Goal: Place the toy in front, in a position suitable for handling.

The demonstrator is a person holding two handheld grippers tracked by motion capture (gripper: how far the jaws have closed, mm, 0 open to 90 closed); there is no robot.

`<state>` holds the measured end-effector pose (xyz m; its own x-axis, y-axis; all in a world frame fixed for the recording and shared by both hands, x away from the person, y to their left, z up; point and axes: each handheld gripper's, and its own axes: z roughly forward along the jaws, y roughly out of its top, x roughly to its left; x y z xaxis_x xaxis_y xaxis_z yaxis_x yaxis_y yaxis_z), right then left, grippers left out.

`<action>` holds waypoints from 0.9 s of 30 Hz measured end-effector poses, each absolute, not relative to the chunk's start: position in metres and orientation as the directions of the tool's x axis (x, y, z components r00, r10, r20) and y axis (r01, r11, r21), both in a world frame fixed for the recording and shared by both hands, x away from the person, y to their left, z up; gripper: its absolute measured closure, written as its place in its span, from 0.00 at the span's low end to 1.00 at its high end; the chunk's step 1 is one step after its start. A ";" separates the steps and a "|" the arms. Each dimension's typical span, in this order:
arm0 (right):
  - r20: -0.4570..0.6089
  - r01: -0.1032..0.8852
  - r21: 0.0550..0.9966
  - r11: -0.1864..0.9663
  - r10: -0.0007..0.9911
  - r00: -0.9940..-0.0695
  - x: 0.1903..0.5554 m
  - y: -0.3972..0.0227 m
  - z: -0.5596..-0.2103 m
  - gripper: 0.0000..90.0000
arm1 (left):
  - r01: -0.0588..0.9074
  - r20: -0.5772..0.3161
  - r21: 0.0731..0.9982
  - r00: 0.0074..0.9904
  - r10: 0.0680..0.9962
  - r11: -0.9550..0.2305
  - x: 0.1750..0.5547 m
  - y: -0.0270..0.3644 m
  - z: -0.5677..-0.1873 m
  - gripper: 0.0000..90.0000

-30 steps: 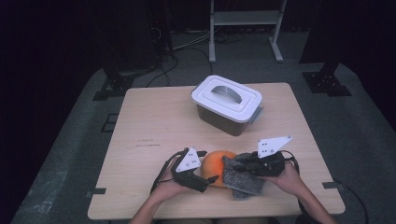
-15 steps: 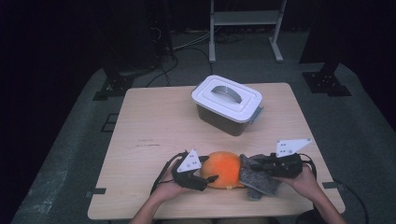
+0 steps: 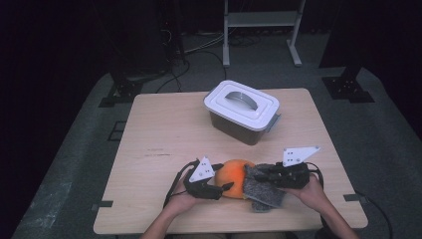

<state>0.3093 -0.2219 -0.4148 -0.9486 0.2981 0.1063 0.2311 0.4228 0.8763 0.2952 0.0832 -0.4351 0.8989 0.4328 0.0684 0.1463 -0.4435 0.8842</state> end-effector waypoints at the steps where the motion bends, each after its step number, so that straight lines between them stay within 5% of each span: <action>1: 0.108 0.240 0.869 0.432 0.308 -0.945 0.310 -0.228 -0.417 0.87 | 0.145 0.070 0.884 0.899 0.432 -0.445 0.295 0.083 -0.435 0.35; 8: 0.129 0.300 0.854 0.425 0.384 -0.914 0.313 -0.253 -0.421 0.87 | 0.205 -0.007 0.868 0.915 0.403 -0.451 0.298 0.086 -0.438 0.35; 14: 0.148 0.274 0.887 0.373 0.332 -0.932 0.314 -0.235 -0.415 0.87 | 0.145 0.037 0.862 0.938 0.345 -0.486 0.292 0.081 -0.436 0.33; 22: 0.135 0.263 0.865 0.427 0.306 -0.942 0.316 -0.233 -0.424 0.88 | 0.239 -0.078 0.871 0.930 0.360 -0.428 0.305 0.085 -0.438 0.12; 24: 0.117 0.254 0.854 0.454 0.309 -0.944 0.318 -0.233 -0.420 0.88 | 0.223 -0.063 0.863 0.937 0.343 -0.453 0.303 0.079 -0.443 0.12; 27: 0.095 0.237 0.859 0.453 0.315 -0.944 0.320 -0.234 -0.407 0.89 | 0.149 0.030 0.871 0.935 0.353 -0.469 0.296 0.075 -0.441 0.26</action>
<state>0.3200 -0.2342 -0.4073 -0.9444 0.3150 0.0946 0.2371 0.4529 0.8594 0.2955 0.0751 -0.4409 0.9350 0.3532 0.0303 0.1488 -0.4687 0.8708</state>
